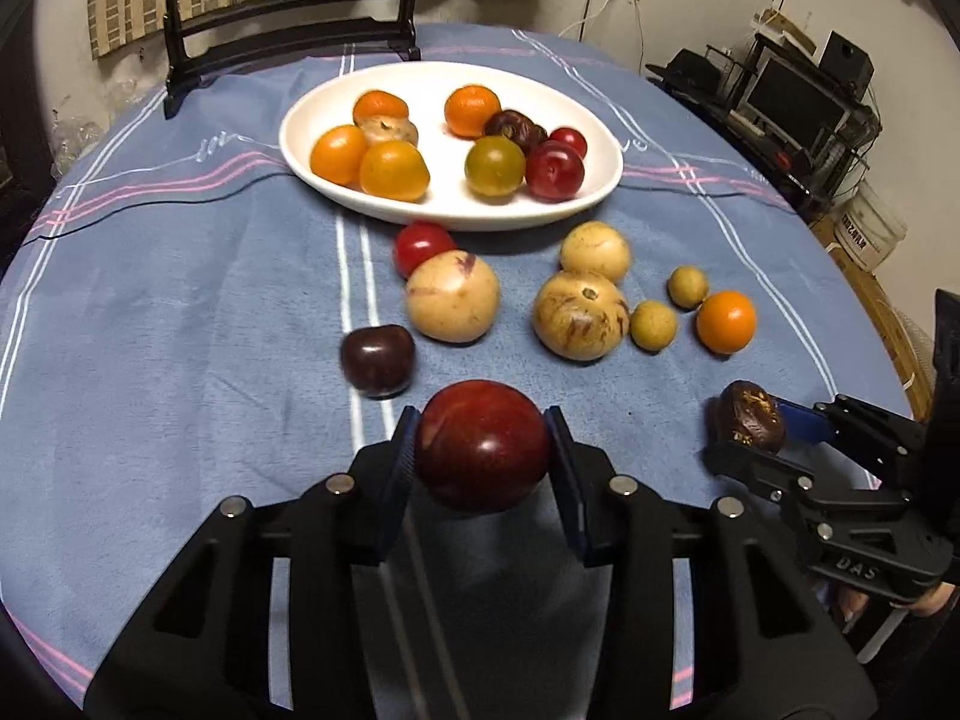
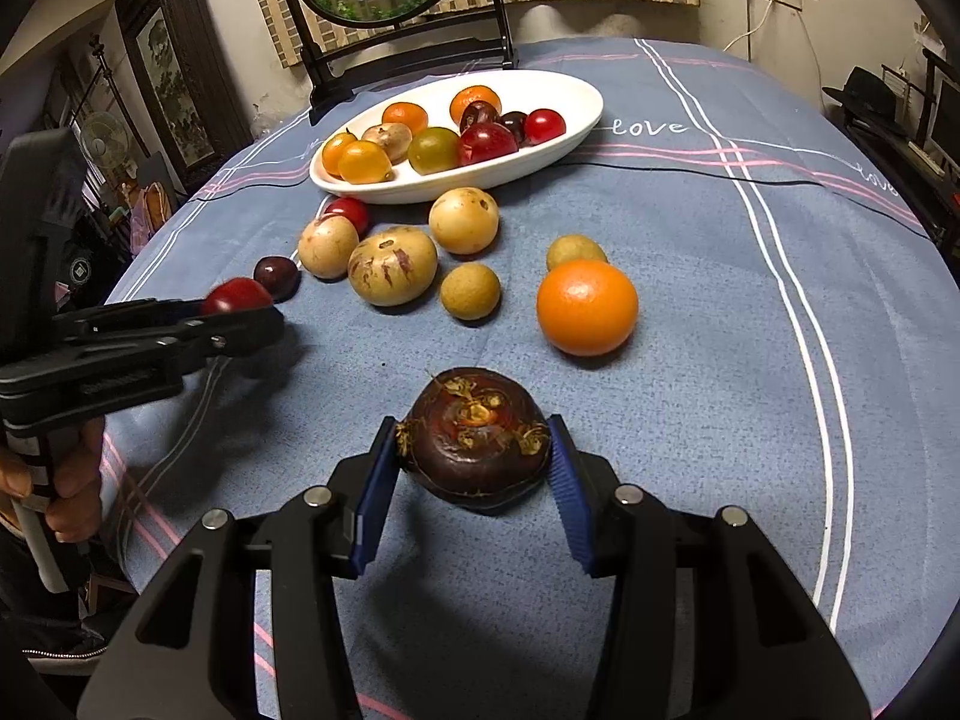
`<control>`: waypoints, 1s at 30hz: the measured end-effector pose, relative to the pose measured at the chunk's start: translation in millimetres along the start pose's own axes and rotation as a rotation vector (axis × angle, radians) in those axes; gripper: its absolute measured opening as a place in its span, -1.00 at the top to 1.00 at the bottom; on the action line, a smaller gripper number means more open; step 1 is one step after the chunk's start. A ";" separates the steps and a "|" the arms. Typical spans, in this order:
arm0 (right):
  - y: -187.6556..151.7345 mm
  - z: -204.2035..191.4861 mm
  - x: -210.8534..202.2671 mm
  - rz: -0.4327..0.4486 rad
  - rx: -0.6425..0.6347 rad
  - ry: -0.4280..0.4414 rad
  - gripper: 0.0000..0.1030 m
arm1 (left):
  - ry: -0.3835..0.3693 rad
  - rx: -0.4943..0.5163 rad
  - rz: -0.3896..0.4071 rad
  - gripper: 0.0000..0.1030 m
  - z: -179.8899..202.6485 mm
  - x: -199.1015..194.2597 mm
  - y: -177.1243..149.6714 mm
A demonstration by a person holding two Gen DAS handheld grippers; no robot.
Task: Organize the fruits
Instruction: 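Carry the plum and brown fruit onto the white plate and open both tools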
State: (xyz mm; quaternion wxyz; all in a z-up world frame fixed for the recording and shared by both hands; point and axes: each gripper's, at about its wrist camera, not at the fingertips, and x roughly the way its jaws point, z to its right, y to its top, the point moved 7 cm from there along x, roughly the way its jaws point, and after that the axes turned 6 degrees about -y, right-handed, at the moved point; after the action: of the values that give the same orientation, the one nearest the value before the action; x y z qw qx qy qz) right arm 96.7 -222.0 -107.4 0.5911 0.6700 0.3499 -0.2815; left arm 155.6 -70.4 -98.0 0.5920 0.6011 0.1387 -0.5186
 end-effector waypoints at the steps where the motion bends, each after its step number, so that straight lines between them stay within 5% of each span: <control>1: 1.3 -0.5 -1.9 0.005 -0.002 0.000 0.05 | -0.005 -0.003 0.007 0.18 -1.3 -4.2 0.2; 19: 83.9 -14.7 -42.1 0.188 -0.066 -0.018 0.05 | -0.007 0.033 0.137 0.17 -8.9 -58.3 62.9; 30: 177.9 -13.9 6.7 0.186 -0.032 -0.022 0.05 | 0.006 -0.015 0.133 0.17 -30.7 -2.1 133.9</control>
State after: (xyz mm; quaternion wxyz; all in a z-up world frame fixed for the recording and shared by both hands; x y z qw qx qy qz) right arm 242.8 -217.3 -4.8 0.6290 0.6869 0.2842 -0.2273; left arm 273.3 -78.1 -27.7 0.6292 0.6061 0.1041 -0.4753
